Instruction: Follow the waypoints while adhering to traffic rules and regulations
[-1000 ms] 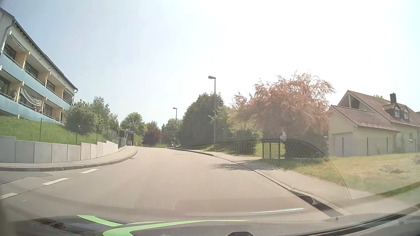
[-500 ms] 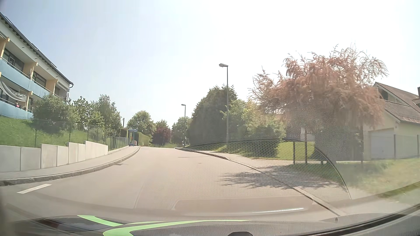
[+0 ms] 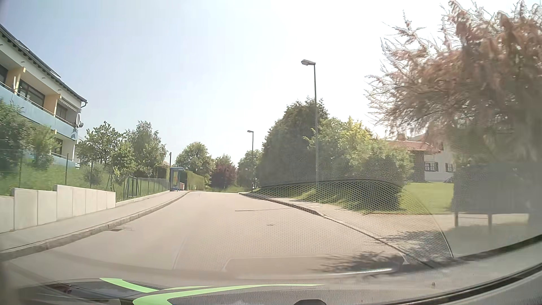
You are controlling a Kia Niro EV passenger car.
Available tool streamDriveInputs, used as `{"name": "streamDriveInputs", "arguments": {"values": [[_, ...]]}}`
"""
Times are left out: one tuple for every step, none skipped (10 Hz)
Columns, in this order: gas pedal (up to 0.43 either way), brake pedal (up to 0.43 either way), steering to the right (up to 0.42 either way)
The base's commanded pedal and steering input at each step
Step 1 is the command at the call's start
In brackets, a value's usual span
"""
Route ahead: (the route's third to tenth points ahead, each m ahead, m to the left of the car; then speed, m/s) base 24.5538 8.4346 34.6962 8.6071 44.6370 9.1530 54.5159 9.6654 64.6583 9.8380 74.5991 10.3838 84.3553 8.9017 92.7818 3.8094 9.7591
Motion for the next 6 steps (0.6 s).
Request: {"name": "streamDriveInputs", "arguments": {"values": [[0.311, 0.000, -0.060], [0.311, 0.000, -0.060], [0.311, 0.000, -0.060], [0.311, 0.000, -0.060], [0.311, 0.000, -0.060], [0.311, 0.000, -0.059]]}}
